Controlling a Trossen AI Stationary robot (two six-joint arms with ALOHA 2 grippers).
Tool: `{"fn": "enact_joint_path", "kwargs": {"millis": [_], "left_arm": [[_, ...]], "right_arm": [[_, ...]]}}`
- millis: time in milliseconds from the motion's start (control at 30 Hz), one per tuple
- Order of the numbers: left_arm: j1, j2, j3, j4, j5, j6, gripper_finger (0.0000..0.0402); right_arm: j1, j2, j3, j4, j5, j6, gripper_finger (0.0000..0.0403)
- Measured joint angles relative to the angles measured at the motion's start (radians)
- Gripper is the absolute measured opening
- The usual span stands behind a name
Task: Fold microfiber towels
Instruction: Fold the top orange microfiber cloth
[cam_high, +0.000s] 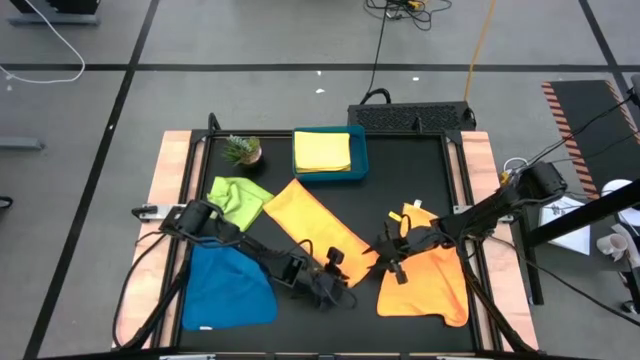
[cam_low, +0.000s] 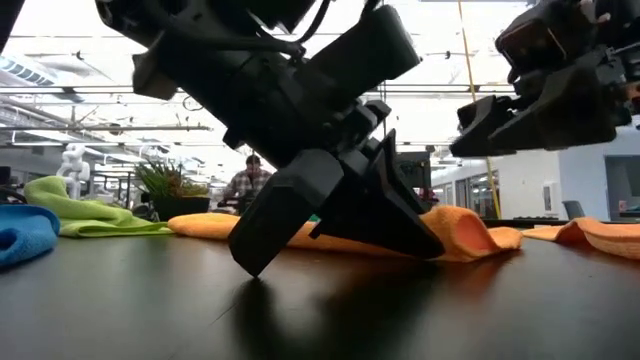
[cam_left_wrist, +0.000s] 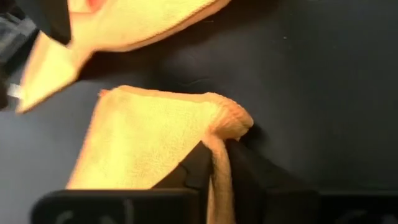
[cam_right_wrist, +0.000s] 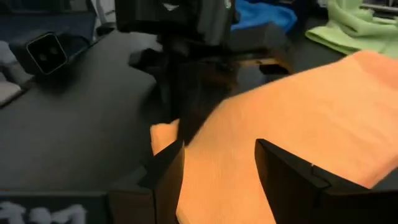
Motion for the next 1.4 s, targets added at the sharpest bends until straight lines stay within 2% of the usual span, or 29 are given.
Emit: {"fn": "enact_joint_path", "kwargs": {"millis": [100, 300, 533, 767, 967, 1133, 1400], "left_arm": [[0.006, -0.006, 0.000, -0.004, 0.021, -0.047, 0.0105], [-0.003, -0.024, -0.001, -0.015, 0.030, -0.100, 0.0178], [-0.018, -0.026, -0.001, -0.016, 0.038, -0.155, 0.0228], [-0.029, -0.099, -0.001, -0.067, 0.046, -0.229, 0.0239], [-0.004, -0.115, 0.000, -0.055, -0.081, -0.308, 0.0239], [0.025, -0.070, 0.000, -0.032, -0.042, -0.378, 0.0239], [0.007, -0.023, 0.000, -0.015, -0.005, -0.359, 0.0239]], "right_arm": [[0.000, 0.052, 0.000, 0.020, 0.010, 0.006, 0.0190], [-0.020, 0.166, 0.000, 0.006, 0.134, 0.043, 0.0190], [-0.045, 0.210, 0.000, 0.003, 0.202, 0.044, 0.0190], [-0.074, 0.211, 0.000, -0.024, 0.213, 0.053, 0.0189], [-0.082, 0.211, 0.001, -0.024, 0.214, 0.060, 0.0189], [-0.082, 0.211, 0.000, -0.025, 0.213, 0.071, 0.0189], [-0.082, 0.211, 0.001, -0.024, 0.211, 0.071, 0.0189]]}}
